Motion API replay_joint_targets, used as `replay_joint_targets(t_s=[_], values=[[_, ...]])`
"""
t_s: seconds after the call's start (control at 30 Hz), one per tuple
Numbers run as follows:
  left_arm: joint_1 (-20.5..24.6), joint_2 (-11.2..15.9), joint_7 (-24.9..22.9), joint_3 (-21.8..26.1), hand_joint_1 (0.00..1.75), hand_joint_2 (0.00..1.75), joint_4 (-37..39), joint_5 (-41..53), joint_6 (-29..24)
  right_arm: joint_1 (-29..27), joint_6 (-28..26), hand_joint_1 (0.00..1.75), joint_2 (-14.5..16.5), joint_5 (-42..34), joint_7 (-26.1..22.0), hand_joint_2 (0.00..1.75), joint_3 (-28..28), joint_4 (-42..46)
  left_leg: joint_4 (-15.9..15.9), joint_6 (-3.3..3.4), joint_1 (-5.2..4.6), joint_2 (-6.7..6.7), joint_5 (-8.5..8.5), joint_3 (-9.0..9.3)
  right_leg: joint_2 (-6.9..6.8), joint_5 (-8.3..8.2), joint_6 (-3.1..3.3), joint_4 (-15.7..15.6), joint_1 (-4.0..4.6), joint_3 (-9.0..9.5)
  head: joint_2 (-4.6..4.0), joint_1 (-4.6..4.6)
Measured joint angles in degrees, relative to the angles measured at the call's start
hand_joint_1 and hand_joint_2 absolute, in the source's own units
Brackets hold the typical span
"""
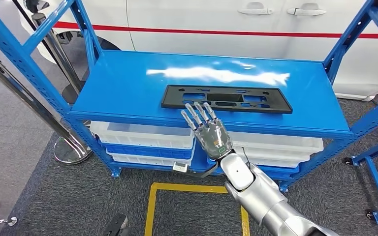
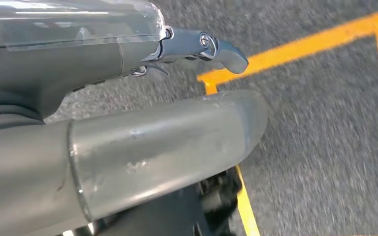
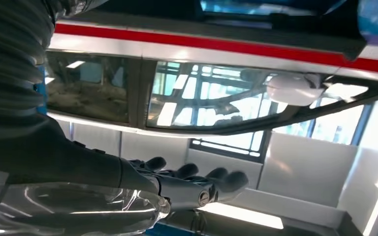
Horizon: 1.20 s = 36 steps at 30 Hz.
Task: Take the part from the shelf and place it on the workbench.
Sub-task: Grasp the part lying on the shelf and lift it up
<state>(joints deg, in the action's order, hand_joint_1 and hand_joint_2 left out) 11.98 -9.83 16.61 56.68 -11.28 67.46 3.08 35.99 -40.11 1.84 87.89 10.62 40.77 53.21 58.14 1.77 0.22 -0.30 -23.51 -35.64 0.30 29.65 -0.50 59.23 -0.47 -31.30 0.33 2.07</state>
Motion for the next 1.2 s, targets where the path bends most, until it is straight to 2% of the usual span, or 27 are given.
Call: replay_joint_targets(t_s=[0.03, 0.07, 0.13, 0.17, 0.2, 0.23, 0.27, 0.3, 0.33, 0.37, 0.47, 0.53, 0.57, 0.63, 0.67, 0.7, 0.73, 0.8, 0.83, 0.87, 0.97, 1.03, 1.07, 1.13, 1.17, 1.2], values=[[0.01, -0.01, 0.01, 0.00, 0.00, 0.00, 0.00, -0.15, -0.09, -0.07, -0.01, 0.00, 0.09, 0.01, -0.26, 1.75, -1.38, 0.07, -0.48, 0.21, 0.20, 0.01, -0.05, 0.48, -0.04, 0.87, -0.22, 1.54, 0.05, -0.64, 0.00, 0.02], [0.06, -0.01, 0.07, 0.00, 0.00, 0.00, 0.00, -0.26, -0.09, -0.15, -0.01, 0.00, 0.11, 0.01, -0.37, 1.75, -2.63, 0.11, -0.79, 0.46, 0.31, 0.01, -0.15, 0.88, -0.06, 2.19, -0.40, 4.41, 0.04, -2.12, 0.00, 0.04], [0.19, -0.01, 0.21, 0.01, 0.00, 0.00, 0.00, -0.33, -0.03, -0.49, 0.00, 0.00, 0.11, 0.02, -0.48, 1.75, -4.38, 0.11, -0.81, 0.85, 0.25, -0.01, -0.53, 1.22, -0.05, 4.77, -0.63, 11.93, 0.01, -6.75, 0.00, 0.05], [0.18, -0.01, 0.27, 0.01, 0.00, 0.00, 0.00, -0.33, -0.02, -0.78, 0.01, 0.00, 0.09, 0.02, -0.52, 1.75, -5.05, 0.11, -0.71, 0.94, 0.22, -0.03, -0.76, 1.33, -0.06, 5.09, -0.72, 14.62, -0.04, -8.80, 0.00, 0.06], [0.13, -0.01, 0.28, 0.02, 0.00, 0.00, 0.00, -0.33, -0.02, -1.02, 0.01, 0.00, 0.07, 0.02, -0.55, 1.75, -5.58, 0.10, -0.55, 0.93, 0.21, -0.06, -1.02, 1.47, -0.06, 4.22, -0.77, 15.32, -0.11, -9.92, 0.00, 0.05], [0.07, -0.02, 0.30, 0.02, 0.00, 0.00, 0.00, -0.33, -0.02, -1.16, 0.01, 0.00, 0.05, 0.02, -0.56, 1.75, -6.05, 0.10, -0.31, 0.86, 0.21, -0.09, -1.35, 1.64, -0.08, 2.11, -0.76, 13.71, -0.17, -9.86, 0.00, 0.05], [0.03, -0.05, 0.32, 0.02, 0.00, 0.00, 0.00, -0.33, -0.02, -1.19, 0.01, 0.00, 0.05, 0.02, -0.54, 1.75, -6.48, 0.10, -0.01, 0.75, 0.21, -0.11, -1.76, 1.86, -0.12, -0.73, -0.69, 10.13, -0.23, -8.70, 0.00, 0.06], [0.03, -0.08, 0.34, 0.02, 0.00, 0.00, 0.00, -0.34, 0.00, -1.17, 0.01, 0.00, 0.05, 0.02, -0.42, 1.75, -6.83, 0.08, 0.27, 0.59, 0.19, -0.12, -2.16, 2.02, -0.17, -2.86, -0.55, 6.47, -0.24, -7.27, 0.00, 0.06], [0.09, -0.12, 0.40, 0.02, 0.00, 0.00, 0.00, -0.35, 0.03, -1.12, 0.02, 0.00, 0.06, 0.02, -0.20, 1.75, -7.11, 0.04, 0.59, 0.39, 0.11, -0.13, -2.51, 2.06, -0.19, -4.29, -0.39, 3.20, -0.14, -5.97, 0.00, 0.07], [0.15, -0.14, 0.47, 0.02, 0.00, 0.00, 0.00, -0.37, 0.06, -1.10, 0.02, 0.00, 0.07, 0.02, 0.09, 1.75, -7.33, -0.03, 0.77, 0.16, 0.03, -0.13, -2.71, 2.02, -0.18, -4.77, -0.21, 1.33, -0.03, -5.22, 0.00, 0.07], [0.24, -0.13, 0.75, 0.02, 0.00, 0.00, 0.00, -0.40, 0.16, -1.06, 0.02, 0.00, 0.08, 0.02, 0.82, 1.75, -8.01, -0.39, 0.76, -0.66, -0.07, -0.07, -3.01, 1.92, 0.03, -4.41, 0.49, 0.47, 0.03, -4.86, 0.00, 0.05], [0.29, -0.12, 0.86, 0.02, 0.00, 0.00, 0.00, -0.40, 0.21, -0.93, 0.01, 0.00, 0.12, 0.02, 0.96, 1.75, -8.47, -0.55, 2.45, -1.30, 0.01, -0.01, -4.29, 1.41, 0.00, -4.39, 1.15, 0.06, -0.26, -4.36, 0.00, 0.02], [0.33, -0.12, 0.89, 0.01, 0.00, 0.00, 0.00, -0.40, 0.23, -0.87, 0.01, 0.00, 0.17, 0.02, 0.98, 1.75, -8.58, -0.62, 4.90, -1.61, 0.11, 0.01, -5.65, 0.34, -0.07, -4.35, 1.44, -0.12, -0.39, -4.08, 0.00, 0.01], [0.32, -0.12, 0.90, 0.00, 0.00, 0.00, 0.00, -0.40, 0.27, -0.81, 0.02, 0.00, 0.23, 0.02, 0.99, 1.75, -8.66, -0.84, 12.38, -2.12, 0.33, 0.02, -8.84, -3.33, -0.16, -4.15, 1.77, -0.14, -0.37, -3.83, 0.00, 0.00], [0.27, -0.12, 0.90, 0.00, 0.00, 0.00, 0.00, -0.39, 0.28, -0.83, 0.03, 0.00, 0.26, 0.02, 1.01, 1.75, -8.72, -0.99, 15.46, -2.29, 0.43, 0.02, -9.67, -5.06, -0.17, -4.06, 1.83, -0.13, -0.35, -3.77, 0.00, 0.01], [0.23, -0.12, 0.92, 0.00, 0.00, 0.00, 0.00, -0.37, 0.28, -0.86, 0.03, 0.00, 0.26, 0.02, 1.05, 1.75, -8.83, -1.15, 16.75, -2.39, 0.50, 0.03, -9.43, -5.99, -0.15, -3.97, 1.84, -0.10, -0.35, -3.69, 0.00, 0.01], [0.21, -0.12, 0.95, 0.00, 0.00, 0.00, 0.00, -0.35, 0.28, -0.86, 0.03, 0.00, 0.26, 0.02, 1.15, 1.75, -9.04, -1.33, 15.71, -2.40, 0.55, 0.04, -8.05, -5.77, -0.12, -3.86, 1.78, -0.07, -0.36, -3.56, 0.00, 0.01], [0.25, -0.12, 1.02, 0.00, 0.00, 0.00, 0.00, -0.31, 0.28, -0.69, 0.03, 0.00, 0.26, 0.03, 1.38, 1.75, -9.67, -1.76, 8.47, -2.18, 0.60, 0.06, -3.75, -2.67, -0.04, -3.52, 1.50, 0.00, -0.38, -3.14, 0.00, 0.01], [0.31, -0.12, 1.04, 0.00, 0.00, 0.00, 0.00, -0.31, 0.28, -0.48, 0.03, 0.00, 0.26, 0.03, 1.45, 1.75, -10.02, -2.03, 4.80, -1.99, 0.50, 0.05, -2.28, -0.95, 0.00, -3.37, 1.29, 0.08, -0.31, -3.01, 0.00, 0.01], [0.36, -0.12, 1.06, -0.01, 0.00, 0.00, 0.00, -0.31, 0.28, -0.26, 0.03, 0.00, 0.26, 0.03, 1.45, 1.75, -10.37, -2.34, 2.25, -1.74, 0.39, 0.03, -1.56, 0.23, 0.02, -3.29, 1.04, 0.09, -0.24, -2.99, 0.00, 0.01], [0.36, -0.11, 1.08, -0.02, 0.00, 0.00, 0.00, -0.31, 0.30, 0.08, 0.02, 0.00, 0.26, 0.04, 1.32, 1.75, -11.29, -3.30, 0.65, -0.94, 0.17, -0.06, -1.64, 0.88, -0.02, -3.33, 0.25, -0.16, -0.10, -3.02, 0.00, 0.03], [0.32, -0.10, 1.18, -0.04, 0.00, 0.00, 0.00, -0.29, 0.30, 0.19, 0.01, 0.00, 0.26, 0.04, 1.27, 1.75, -11.83, -3.75, -0.01, -0.16, 0.38, -0.08, -1.54, 1.22, -0.08, -2.49, -0.25, 1.00, -0.14, -3.47, 0.00, 0.05], [0.37, -0.09, 1.27, -0.08, 0.00, 0.00, 0.00, -0.25, 0.30, 0.26, 0.01, 0.00, 0.26, 0.04, 1.26, 1.75, -12.06, -3.92, -0.33, 0.26, 0.50, -0.07, -1.53, 1.40, -0.09, -1.36, -0.42, 3.14, -0.15, -4.53, 0.00, 0.05], [0.44, -0.09, 1.44, -0.22, 0.00, 0.00, 0.00, -0.15, 0.28, 0.19, 0.02, 0.00, 0.26, 0.04, 1.25, 1.75, -12.37, -4.28, -0.46, 0.82, 0.43, 0.02, -1.71, 1.61, -0.09, 1.74, -0.58, 10.37, -0.26, -8.40, 0.00, 0.05], [0.43, -0.09, 1.49, -0.30, 0.00, 0.00, 0.00, -0.12, 0.28, 0.05, 0.02, 0.00, 0.26, 0.04, 1.25, 1.75, -12.42, -4.48, -0.39, 0.90, 0.39, 0.03, -1.80, 1.70, -0.09, 2.82, -0.66, 13.95, -0.29, -10.47, 0.00, 0.04], [0.37, -0.09, 1.52, -0.37, 0.00, 0.00, 0.00, -0.12, 0.28, -0.10, 0.03, 0.00, 0.25, 0.04, 1.25, 1.75, -12.43, -4.69, -0.28, 0.90, 0.37, 0.03, -1.94, 1.84, -0.10, 2.91, -0.71, 15.99, -0.31, -11.86, 0.00, 0.04]])
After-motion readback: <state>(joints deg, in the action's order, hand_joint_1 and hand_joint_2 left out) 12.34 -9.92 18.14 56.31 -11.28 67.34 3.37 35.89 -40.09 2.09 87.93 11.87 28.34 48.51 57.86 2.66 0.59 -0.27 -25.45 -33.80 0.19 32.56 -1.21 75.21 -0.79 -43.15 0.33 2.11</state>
